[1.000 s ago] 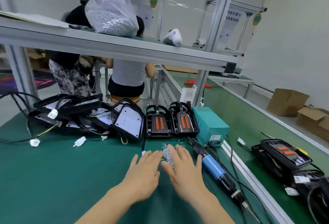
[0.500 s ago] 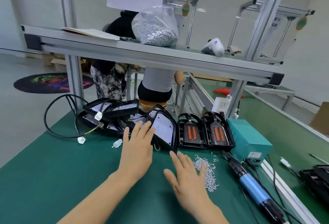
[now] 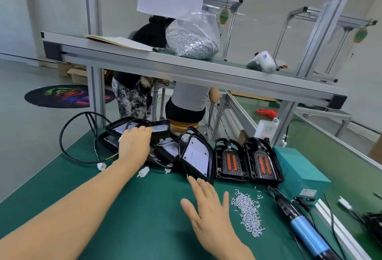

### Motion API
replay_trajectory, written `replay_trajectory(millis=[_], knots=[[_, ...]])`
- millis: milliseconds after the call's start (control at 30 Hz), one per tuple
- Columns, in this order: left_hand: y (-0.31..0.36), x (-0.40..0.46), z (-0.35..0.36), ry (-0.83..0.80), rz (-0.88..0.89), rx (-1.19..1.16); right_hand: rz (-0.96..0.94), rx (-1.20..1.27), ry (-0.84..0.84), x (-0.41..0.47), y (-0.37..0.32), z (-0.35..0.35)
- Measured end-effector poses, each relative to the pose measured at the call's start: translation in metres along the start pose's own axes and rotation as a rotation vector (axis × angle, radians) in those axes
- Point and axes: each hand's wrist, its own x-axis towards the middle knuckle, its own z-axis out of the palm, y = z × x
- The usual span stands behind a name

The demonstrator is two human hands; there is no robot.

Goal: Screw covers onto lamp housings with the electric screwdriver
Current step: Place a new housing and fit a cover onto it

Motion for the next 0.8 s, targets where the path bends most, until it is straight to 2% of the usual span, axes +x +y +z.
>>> replay_trajectory(millis=[133,233,400,600,700,800], knots=[[-0.006,0.001,-0.007,0.038,0.018,-0.08,-0.034,0.072,0.054,0.004,-0.002,-0.006],[-0.005,-0.004,-0.021,0.16,0.101,-0.185,-0.062,0.212,0.092,0.007,-0.006,-0.014],[0.01,-0.032,-0.05,0.376,0.284,-0.277,0.073,0.834,0.044,0.013,-0.022,-0.029],[0.039,-0.093,-0.064,0.417,0.384,-0.356,0.175,1.574,-0.082,0.019,-0.031,-0.04],[0.047,-0.116,-0.061,0.418,0.422,-0.371,0.09,1.788,-0.116,0.013,-0.027,-0.042],[0.055,-0.136,-0.059,0.415,0.511,-0.392,0.106,1.784,-0.112,0.01,-0.023,-0.038]])
